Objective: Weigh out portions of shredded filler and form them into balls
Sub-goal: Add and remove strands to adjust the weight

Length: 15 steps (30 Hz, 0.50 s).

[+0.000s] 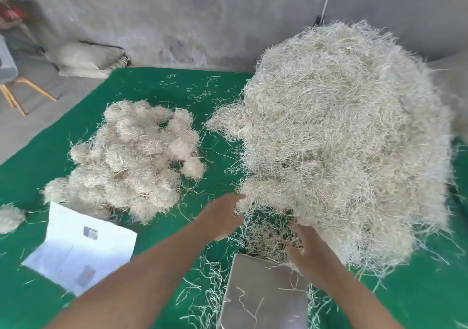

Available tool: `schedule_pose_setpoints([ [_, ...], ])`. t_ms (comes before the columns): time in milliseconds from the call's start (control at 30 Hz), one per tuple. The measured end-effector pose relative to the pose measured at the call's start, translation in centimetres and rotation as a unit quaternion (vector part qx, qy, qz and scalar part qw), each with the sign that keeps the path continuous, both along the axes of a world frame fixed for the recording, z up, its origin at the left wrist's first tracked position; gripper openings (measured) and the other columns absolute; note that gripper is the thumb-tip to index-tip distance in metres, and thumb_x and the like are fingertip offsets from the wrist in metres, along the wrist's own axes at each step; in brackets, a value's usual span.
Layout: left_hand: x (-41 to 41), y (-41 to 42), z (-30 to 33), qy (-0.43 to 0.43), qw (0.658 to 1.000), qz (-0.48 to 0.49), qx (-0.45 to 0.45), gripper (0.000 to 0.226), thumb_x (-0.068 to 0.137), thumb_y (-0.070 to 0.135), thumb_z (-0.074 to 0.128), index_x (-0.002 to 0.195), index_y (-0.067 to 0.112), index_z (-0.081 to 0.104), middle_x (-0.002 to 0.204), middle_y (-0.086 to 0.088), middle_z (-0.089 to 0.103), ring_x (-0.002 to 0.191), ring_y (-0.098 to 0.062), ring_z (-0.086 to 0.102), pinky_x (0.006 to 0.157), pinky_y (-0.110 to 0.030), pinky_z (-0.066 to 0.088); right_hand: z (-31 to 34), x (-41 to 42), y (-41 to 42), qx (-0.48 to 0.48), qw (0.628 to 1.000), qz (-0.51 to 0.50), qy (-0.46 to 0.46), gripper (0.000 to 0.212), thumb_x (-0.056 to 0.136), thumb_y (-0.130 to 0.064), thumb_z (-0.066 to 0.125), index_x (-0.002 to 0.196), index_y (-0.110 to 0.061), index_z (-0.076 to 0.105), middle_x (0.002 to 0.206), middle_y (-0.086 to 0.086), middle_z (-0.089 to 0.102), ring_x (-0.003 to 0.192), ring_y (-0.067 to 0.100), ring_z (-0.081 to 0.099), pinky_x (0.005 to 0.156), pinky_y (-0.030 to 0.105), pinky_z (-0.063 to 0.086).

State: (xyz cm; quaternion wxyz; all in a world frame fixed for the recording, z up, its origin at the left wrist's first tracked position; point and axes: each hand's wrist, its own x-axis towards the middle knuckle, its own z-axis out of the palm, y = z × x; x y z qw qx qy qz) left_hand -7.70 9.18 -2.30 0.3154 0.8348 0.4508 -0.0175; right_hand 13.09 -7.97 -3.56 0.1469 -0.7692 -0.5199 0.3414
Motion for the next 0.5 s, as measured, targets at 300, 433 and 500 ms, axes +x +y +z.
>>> schedule_pose_setpoints([
  [300,8.9,0.7,-7.3,0.063,0.994,0.087,-0.023,0.124,0.086,0.007,0.068,0.155,0.047,-0.028,0.169,-0.002,-0.027,0.156,-0.043,0.007,0.126,-0.056,0.021,-5.6,2.6,-0.8,-0.076,0.994,0.000,-0.079,0.084,0.099,-0.015,0.063,0.165,-0.029,0.015,0.171,-0.002,0.004,0.149,0.029,0.036,0.120,0.042,0.039],
  [433,9.7,2.7,-10.0,0.112,0.989,0.095,-0.032,0.142,0.080,0.013,0.082,0.151,0.043,-0.037,0.149,-0.019,0.048,0.127,-0.039,0.058,0.105,-0.051,0.052,-7.3,4.1,-0.8,-0.084,0.992,0.007,-0.094,0.093,0.098,-0.019,0.066,0.165,-0.033,0.003,0.172,0.001,0.000,0.146,0.032,0.041,0.115,0.044,0.046],
  [500,9.4,3.0,-11.0,0.172,0.983,0.066,0.013,0.124,0.082,0.029,0.084,0.162,0.033,-0.010,0.124,-0.010,0.063,0.118,-0.035,0.061,0.098,-0.048,0.055,-7.9,4.4,-0.8,-0.091,0.991,-0.002,-0.098,0.096,0.098,-0.021,0.067,0.165,-0.031,-0.001,0.172,0.004,0.005,0.140,0.031,0.050,0.110,0.042,0.050],
])
